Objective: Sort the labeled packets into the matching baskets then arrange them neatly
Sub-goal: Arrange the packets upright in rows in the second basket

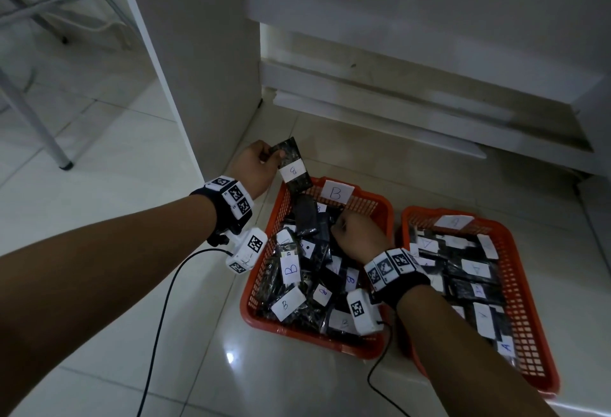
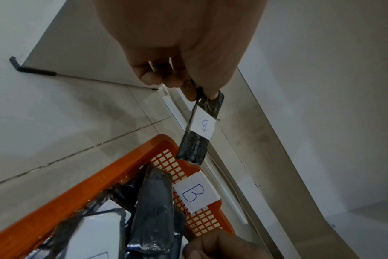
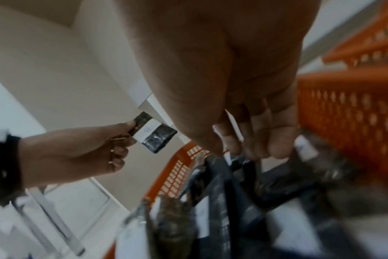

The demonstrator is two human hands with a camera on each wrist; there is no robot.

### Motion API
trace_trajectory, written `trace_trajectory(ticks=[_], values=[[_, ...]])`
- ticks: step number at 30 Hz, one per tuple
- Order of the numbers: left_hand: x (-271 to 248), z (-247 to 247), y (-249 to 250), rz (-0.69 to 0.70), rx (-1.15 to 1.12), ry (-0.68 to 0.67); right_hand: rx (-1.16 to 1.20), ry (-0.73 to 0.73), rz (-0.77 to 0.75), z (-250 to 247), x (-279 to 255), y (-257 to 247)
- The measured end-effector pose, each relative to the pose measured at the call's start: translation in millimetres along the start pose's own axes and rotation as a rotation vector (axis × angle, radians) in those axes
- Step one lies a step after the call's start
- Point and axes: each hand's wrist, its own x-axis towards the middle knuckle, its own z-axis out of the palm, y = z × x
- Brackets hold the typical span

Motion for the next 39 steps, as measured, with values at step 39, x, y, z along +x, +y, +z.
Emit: trace_trajectory(ticks=[39], values=[[2.4, 1.2, -12.5, 0.017, 0.026, -0.009, 0.738, 0.069, 0.269, 3.8, 14.0, 19.4]])
